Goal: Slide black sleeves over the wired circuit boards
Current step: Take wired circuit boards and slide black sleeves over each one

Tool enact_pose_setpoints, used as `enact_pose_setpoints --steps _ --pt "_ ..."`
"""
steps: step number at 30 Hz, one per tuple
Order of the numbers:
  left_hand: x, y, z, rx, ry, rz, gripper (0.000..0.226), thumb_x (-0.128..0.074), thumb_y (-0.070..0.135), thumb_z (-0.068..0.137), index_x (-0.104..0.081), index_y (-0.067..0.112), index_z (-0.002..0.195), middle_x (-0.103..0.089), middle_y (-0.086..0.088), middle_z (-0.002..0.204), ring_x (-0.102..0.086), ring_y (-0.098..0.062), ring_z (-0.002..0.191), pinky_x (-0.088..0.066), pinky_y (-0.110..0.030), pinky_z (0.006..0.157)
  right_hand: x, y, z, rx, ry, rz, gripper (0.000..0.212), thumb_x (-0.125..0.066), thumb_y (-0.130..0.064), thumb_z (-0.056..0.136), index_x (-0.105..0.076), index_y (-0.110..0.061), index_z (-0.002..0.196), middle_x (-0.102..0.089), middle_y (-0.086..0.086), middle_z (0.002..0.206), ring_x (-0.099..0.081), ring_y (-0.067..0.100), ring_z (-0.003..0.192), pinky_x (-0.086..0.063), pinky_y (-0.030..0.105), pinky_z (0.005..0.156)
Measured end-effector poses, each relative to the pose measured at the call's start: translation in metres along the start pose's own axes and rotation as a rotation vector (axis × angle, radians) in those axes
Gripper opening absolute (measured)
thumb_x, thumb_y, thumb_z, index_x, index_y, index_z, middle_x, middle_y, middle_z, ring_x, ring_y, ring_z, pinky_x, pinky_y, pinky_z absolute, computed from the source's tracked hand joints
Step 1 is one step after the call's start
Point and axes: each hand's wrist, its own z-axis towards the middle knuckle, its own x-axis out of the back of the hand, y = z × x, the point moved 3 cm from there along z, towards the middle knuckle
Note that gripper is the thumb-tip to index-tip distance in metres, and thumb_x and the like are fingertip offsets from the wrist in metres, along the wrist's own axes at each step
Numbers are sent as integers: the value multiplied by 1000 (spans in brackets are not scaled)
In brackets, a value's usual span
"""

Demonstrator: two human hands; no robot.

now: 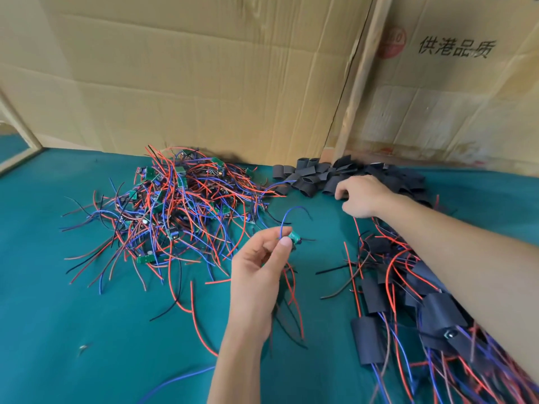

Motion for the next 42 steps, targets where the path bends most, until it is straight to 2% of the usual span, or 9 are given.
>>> enact_pose_setpoints --steps 4,8,13,15,18,24,30,36,42 --pt "1 -4 2 125 2 -147 10 -60 14 98 -70 13 97 -59 5 73 -52 -8 62 -44 -21 63 8 4 -6 -55 122 44 27 -59 -8 93 -71 -22 113 -60 14 131 -59 37 116 -52 40 93" --pt "-1 -3 2 232 16 -333 12 -58 17 98 -67 10 102 -65 -3 77 -61 -10 58 -54 -19 59 52 -11 -26 -83 340 216 23 -59 -11 92 -75 -20 78 -72 10 103 -60 36 109 -51 41 96" --pt "-2 -1 1 244 58 -351 12 -54 21 101 -63 15 97 -72 -7 77 -68 -11 60 -55 -19 55 59 -55 -116 56 312 473 28 -70 -42 71 -74 -15 66 -61 -5 52 -53 15 54 -35 20 43" --pt "-3 -2 0 229 42 -305 14 -52 22 103 -62 16 95 -72 -6 77 -69 -12 61 -54 -18 55 30 -73 -150 109 220 485 36 -65 -51 73 -74 -16 72 -62 4 58 -55 18 57 -43 24 55" --pt "-9 -4 -1 194 -13 -154 22 -49 22 105 -63 15 89 -70 -2 71 -67 -12 59 -53 -20 54 -1 -87 -162 119 176 699 25 -69 -41 87 -77 -23 71 -71 -6 64 -62 10 63 -50 25 65" --pt "-14 -5 -4 168 -133 -76 15 -61 25 98 -64 11 97 -73 -5 80 -69 -14 63 -55 -24 59 -20 -81 -158 62 275 936 5 -76 -27 85 -82 -26 84 -75 -14 74 -69 4 71 -54 25 72" --pt "-9 -6 -3 158 -120 -60 20 -63 23 95 -61 3 99 -71 -17 84 -68 -23 72 -58 -28 64 -24 -81 -166 130 283 952 17 -82 -25 78 -82 -34 93 -71 -23 70 -63 1 65 -42 9 59" --pt "-9 -6 -3 194 -76 -49 19 -53 20 103 -59 13 87 -72 -8 73 -70 -15 62 -54 -21 55 -27 -75 -167 69 280 924 9 -82 -20 74 -81 -29 78 -73 -8 66 -66 13 62 -52 23 59" --pt "-7 -6 -3 187 -76 -30 17 -54 15 102 -62 12 87 -73 -17 79 -70 -20 63 -53 -21 55 -26 -62 -163 20 297 1132 13 -82 -14 77 -79 -22 67 -71 -9 60 -60 0 55 -42 11 56"
